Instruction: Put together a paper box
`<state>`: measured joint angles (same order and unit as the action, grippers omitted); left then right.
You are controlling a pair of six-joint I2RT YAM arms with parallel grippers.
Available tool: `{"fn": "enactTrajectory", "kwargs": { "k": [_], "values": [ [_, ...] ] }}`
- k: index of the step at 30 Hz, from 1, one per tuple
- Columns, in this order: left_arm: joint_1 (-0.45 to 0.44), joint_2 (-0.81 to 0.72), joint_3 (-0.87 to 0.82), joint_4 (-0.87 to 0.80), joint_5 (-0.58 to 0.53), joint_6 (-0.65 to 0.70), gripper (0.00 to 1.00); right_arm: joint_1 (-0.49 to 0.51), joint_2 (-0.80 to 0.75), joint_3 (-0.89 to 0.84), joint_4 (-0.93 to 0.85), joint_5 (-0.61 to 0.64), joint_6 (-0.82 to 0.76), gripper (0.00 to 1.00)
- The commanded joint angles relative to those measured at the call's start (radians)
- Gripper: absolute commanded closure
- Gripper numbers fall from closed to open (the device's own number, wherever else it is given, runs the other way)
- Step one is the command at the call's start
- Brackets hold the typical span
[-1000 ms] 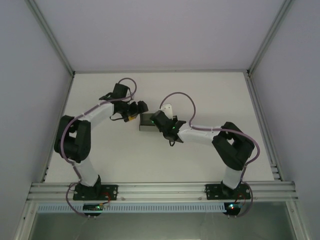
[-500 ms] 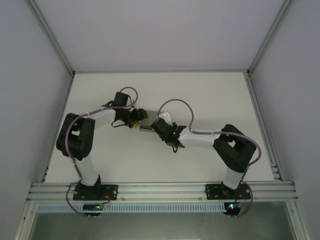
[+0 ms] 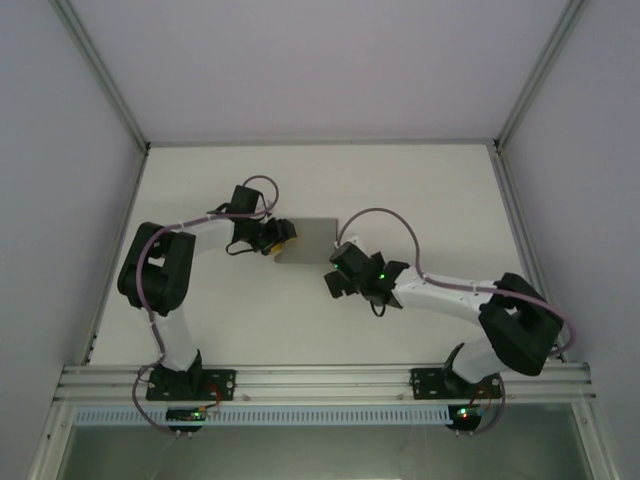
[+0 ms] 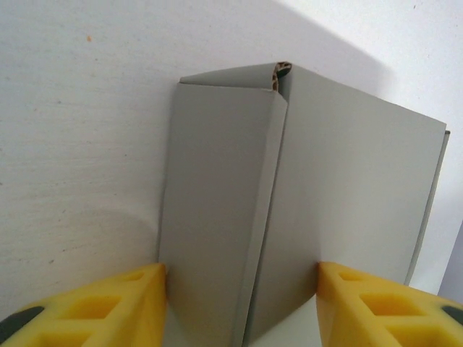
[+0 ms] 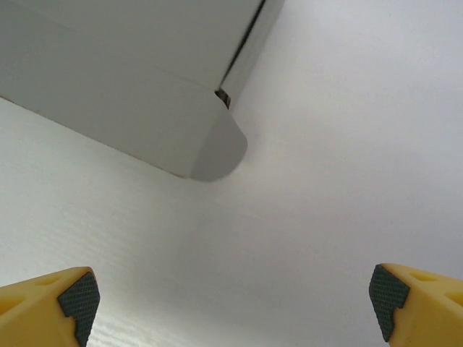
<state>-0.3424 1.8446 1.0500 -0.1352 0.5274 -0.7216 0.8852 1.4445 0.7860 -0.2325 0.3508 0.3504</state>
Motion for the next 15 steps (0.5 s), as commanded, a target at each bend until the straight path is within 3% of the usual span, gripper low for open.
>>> {"fn": "enactTrajectory", "kwargs": {
  "k": [1, 6, 9, 15],
  "values": [
    [-0.001, 0.047, -0.016, -0.014, -0.046, 0.023, 0.49, -0.074, -0.049, -0.015, 0.013, -0.154, 0.024, 0.01],
    [0.014, 0.044, -0.061, 0.093, 0.052, 0.021, 0.60, -0.223, -0.058, 0.017, 0.064, -0.402, 0.090, 0.01],
    [0.044, 0.038, -0.106, 0.175, 0.116, -0.012, 0.66, -0.286, -0.027, 0.088, 0.032, -0.484, 0.152, 0.01],
    [0.112, 0.043, -0.206, 0.375, 0.249, -0.093, 0.68, -0.399, 0.111, 0.217, 0.011, -0.690, 0.262, 0.01]
  ]
}}
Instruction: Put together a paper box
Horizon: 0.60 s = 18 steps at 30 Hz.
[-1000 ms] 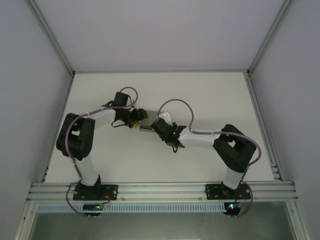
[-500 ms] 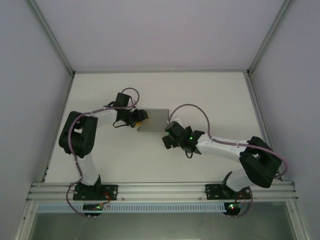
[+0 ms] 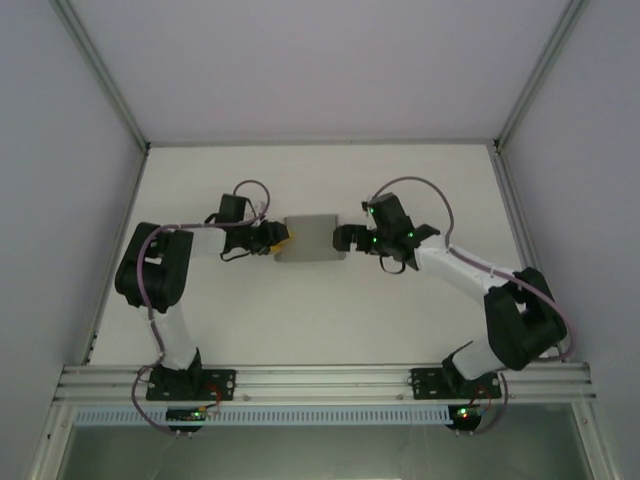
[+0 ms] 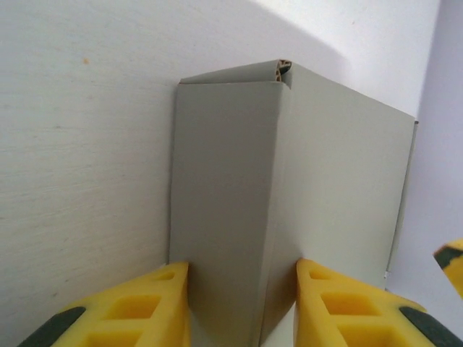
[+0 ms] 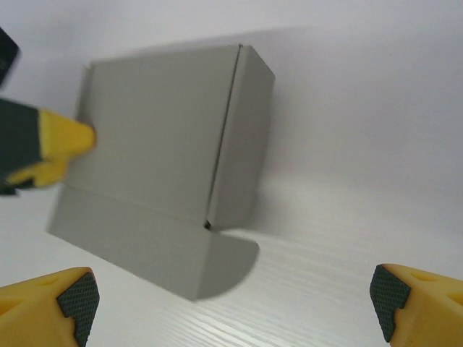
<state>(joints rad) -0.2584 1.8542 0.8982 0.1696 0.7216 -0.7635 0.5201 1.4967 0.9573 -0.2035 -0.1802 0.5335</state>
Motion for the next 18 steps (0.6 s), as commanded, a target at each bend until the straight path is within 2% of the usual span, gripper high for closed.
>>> {"fn": "enactTrajectory", "kwargs": {
  "k": [1, 8, 14, 17, 18],
  "values": [
    [0.037, 0.036, -0.068, 0.101, 0.074, -0.061, 0.68, -0.044, 0.090, 0.066, -0.010, -0.195, 0.091, 0.01],
    [0.076, 0.049, -0.113, 0.180, 0.121, -0.079, 0.70, -0.069, 0.302, 0.226, -0.015, -0.353, 0.138, 0.01],
    [0.094, 0.057, -0.137, 0.223, 0.150, -0.079, 0.70, -0.071, 0.431, 0.334, 0.009, -0.440, 0.160, 0.06],
    [0.096, 0.072, -0.134, 0.218, 0.151, -0.070, 0.70, -0.071, 0.484, 0.335, 0.094, -0.525, 0.243, 0.15],
    [0.095, 0.077, -0.135, 0.221, 0.154, -0.068, 0.70, -0.071, 0.499, 0.333, 0.137, -0.546, 0.271, 0.21]
  ]
}}
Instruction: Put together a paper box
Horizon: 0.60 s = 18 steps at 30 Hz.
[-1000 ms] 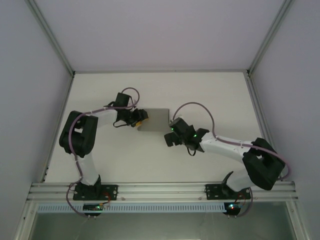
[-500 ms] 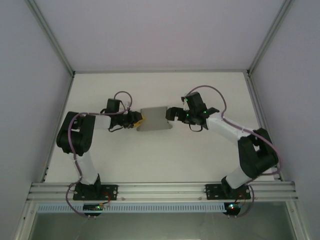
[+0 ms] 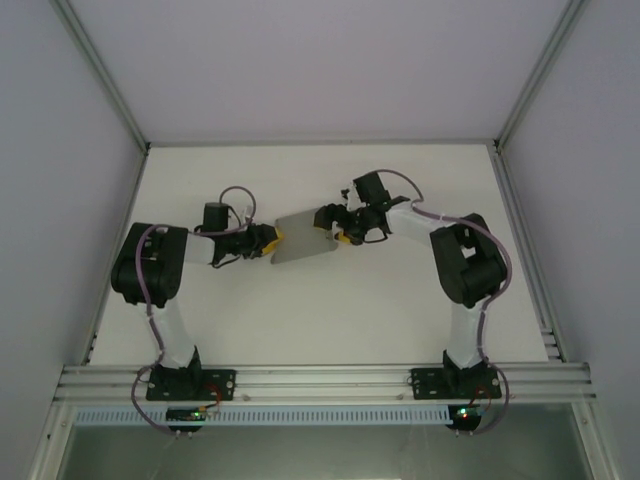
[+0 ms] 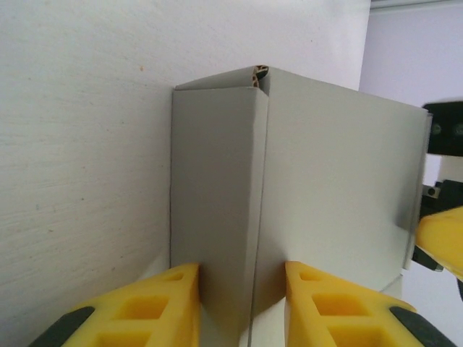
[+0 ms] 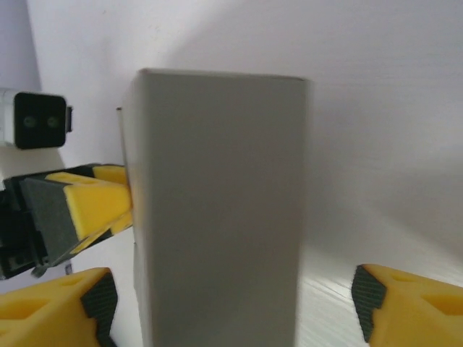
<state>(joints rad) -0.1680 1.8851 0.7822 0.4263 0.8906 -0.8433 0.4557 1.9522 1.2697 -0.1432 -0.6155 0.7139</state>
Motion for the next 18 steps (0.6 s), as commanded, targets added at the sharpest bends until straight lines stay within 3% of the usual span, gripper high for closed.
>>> {"fn": "enactTrajectory", "kwargs": {
  "k": [1, 6, 9, 13, 14, 17, 18],
  "values": [
    [0.005, 0.049, -0.018, -0.034, -0.012, 0.012, 0.70, -0.006, 0.053, 0.018, 0.125, -0.116, 0.134, 0.26],
    [0.005, 0.043, 0.005, -0.041, -0.001, 0.038, 0.68, 0.002, 0.051, 0.010, 0.235, -0.154, 0.202, 0.54],
    [0.001, 0.019, 0.037, -0.059, 0.013, 0.070, 0.61, 0.003, 0.010, -0.011, 0.247, -0.153, 0.217, 0.57],
    [-0.025, -0.073, 0.094, -0.126, -0.002, 0.162, 0.42, -0.002, -0.069, -0.060, 0.247, -0.157, 0.228, 0.63],
    [-0.035, -0.102, 0.117, -0.173, -0.018, 0.202, 0.35, -0.005, -0.091, -0.071, 0.245, -0.157, 0.230, 0.64],
    [-0.094, -0.205, 0.203, -0.368, -0.143, 0.391, 0.00, -0.021, -0.171, -0.117, 0.166, -0.136, 0.220, 0.64],
    [-0.128, -0.247, 0.233, -0.433, -0.201, 0.474, 0.00, -0.030, -0.204, -0.128, 0.124, -0.122, 0.207, 0.64]
  ]
}}
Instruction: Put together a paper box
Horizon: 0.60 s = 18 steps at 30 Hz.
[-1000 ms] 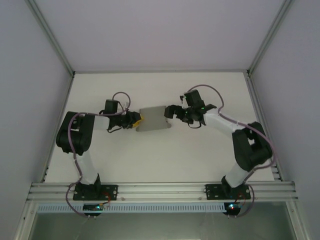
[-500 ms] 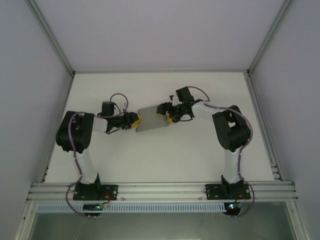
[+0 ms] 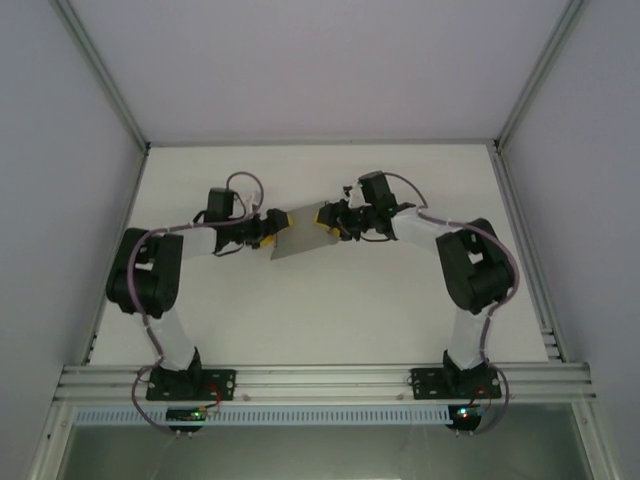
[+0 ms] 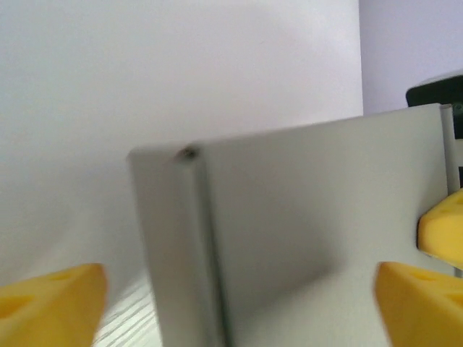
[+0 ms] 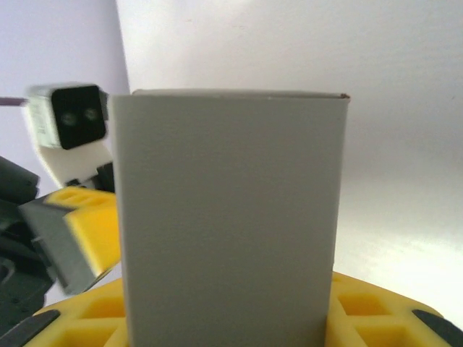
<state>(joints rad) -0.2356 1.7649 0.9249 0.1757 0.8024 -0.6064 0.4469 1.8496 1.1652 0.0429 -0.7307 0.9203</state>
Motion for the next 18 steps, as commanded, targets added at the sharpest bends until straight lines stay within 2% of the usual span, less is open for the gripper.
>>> {"fn": "enactTrajectory", "kwargs": {
  "k": [1, 3, 5, 10, 15, 18],
  "values": [
    [-0.097, -0.168, 0.106, -0.225, -0.178, 0.307, 0.00, -0.030, -0.132, -0.031, -0.114, 0.016, -0.008, 0.64],
    [-0.195, -0.254, 0.117, -0.269, -0.369, 0.438, 0.00, -0.054, -0.189, -0.032, -0.267, 0.070, -0.020, 0.64],
    [-0.301, -0.324, 0.105, -0.267, -0.550, 0.576, 0.00, -0.093, -0.235, -0.034, -0.384, 0.072, -0.021, 0.64],
    [-0.522, -0.418, 0.049, -0.205, -0.865, 0.884, 0.00, -0.193, -0.360, -0.100, -0.469, 0.028, 0.061, 0.60],
    [-0.643, -0.416, 0.012, -0.122, -1.023, 1.102, 0.00, -0.280, -0.433, -0.099, -0.597, -0.061, 0.102, 0.61],
    [-0.677, -0.355, 0.066, -0.181, -1.097, 1.169, 0.00, -0.299, -0.435, -0.081, -0.638, -0.119, 0.103, 0.59]
  ]
}}
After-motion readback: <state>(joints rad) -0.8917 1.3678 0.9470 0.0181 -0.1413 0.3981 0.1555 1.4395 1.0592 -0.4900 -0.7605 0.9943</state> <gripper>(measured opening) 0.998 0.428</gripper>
